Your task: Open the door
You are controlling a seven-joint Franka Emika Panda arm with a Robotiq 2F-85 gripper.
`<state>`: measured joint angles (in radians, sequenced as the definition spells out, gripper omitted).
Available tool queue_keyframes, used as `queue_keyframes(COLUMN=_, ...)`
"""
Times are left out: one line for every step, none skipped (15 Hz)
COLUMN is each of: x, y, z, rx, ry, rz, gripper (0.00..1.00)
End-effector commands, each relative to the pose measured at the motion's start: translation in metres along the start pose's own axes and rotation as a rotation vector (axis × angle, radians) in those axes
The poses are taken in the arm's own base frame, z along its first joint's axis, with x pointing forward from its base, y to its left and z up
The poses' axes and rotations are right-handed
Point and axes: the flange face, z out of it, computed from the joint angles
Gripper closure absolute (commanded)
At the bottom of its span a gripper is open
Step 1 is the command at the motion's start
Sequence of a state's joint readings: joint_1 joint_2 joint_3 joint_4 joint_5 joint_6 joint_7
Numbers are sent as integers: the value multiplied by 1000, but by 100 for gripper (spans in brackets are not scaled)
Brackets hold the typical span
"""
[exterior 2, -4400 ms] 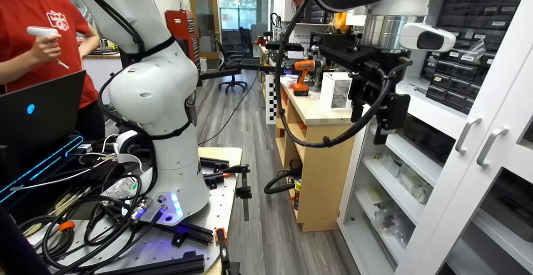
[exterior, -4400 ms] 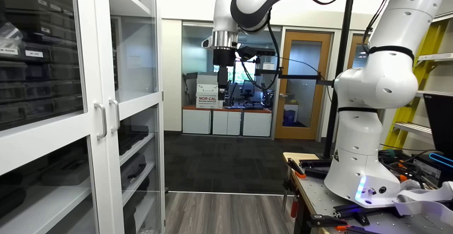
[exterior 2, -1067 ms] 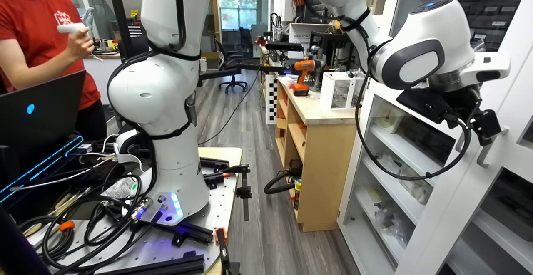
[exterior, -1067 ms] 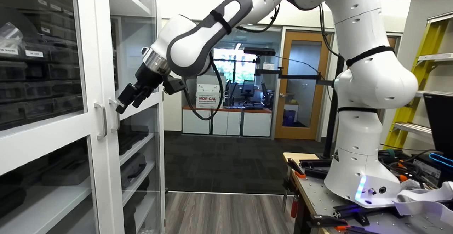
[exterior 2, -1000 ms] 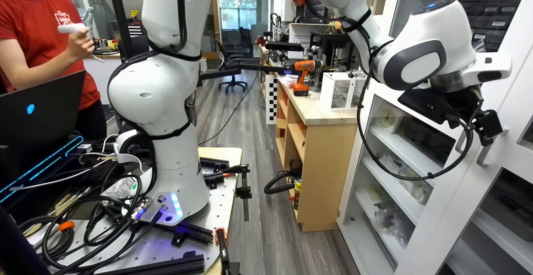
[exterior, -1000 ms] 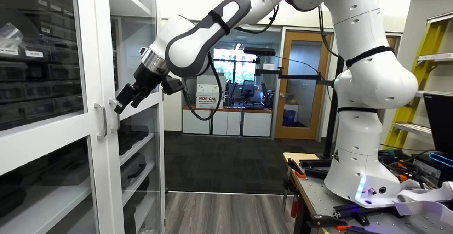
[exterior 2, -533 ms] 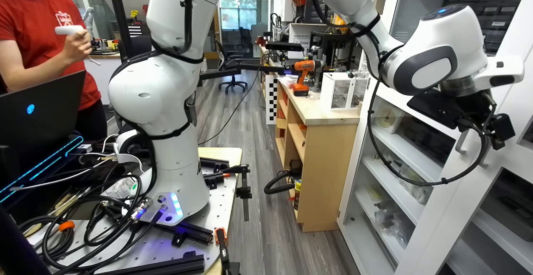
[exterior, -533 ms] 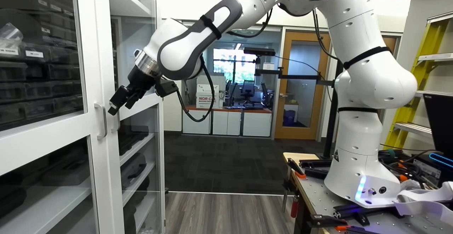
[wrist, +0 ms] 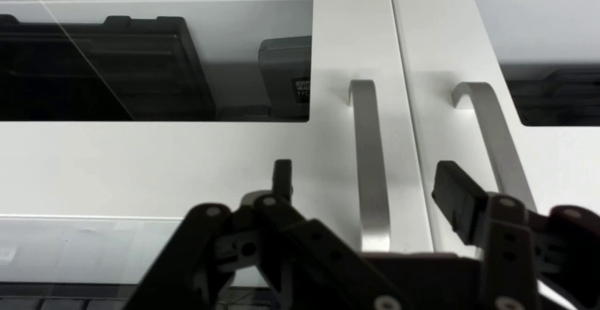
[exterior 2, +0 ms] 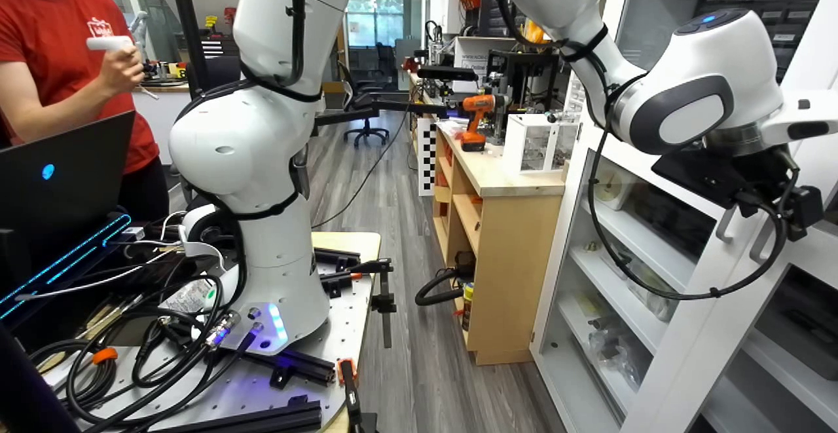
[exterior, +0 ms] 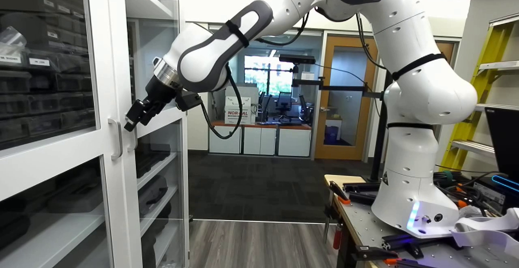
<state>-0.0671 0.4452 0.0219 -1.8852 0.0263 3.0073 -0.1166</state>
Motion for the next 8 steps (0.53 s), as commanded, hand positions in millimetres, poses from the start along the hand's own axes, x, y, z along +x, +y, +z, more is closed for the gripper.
queue_keyframes(x=8, y=4, z=-2, rx=-2, ry=7, rz=0, gripper=52)
queue_keyframes(x=9, y=4, z=-3, rx=1, ry=9, rz=1, gripper=58)
queue_keyframes(x=9, y=3, z=-3, rx=2, ry=7, rz=6, gripper=66)
queue_keyframes(x=9, y=4, z=-4, rx=3, ry=5, rz=8, gripper=72)
queue_keyframes(x=10, y=4, z=-5, rx=1, ry=2, rz=9, gripper=77)
queue_keyframes(x=10, y=4, z=-6, rx=1, ry=-3, rz=13, gripper=85)
queue_keyframes(x=9, y=4, z=-8, rx=2, ry=-9, rz=15, gripper=91)
queue_keyframes(x=8, y=4, z=-9, rx=2, ry=-14, rz=14, gripper=98)
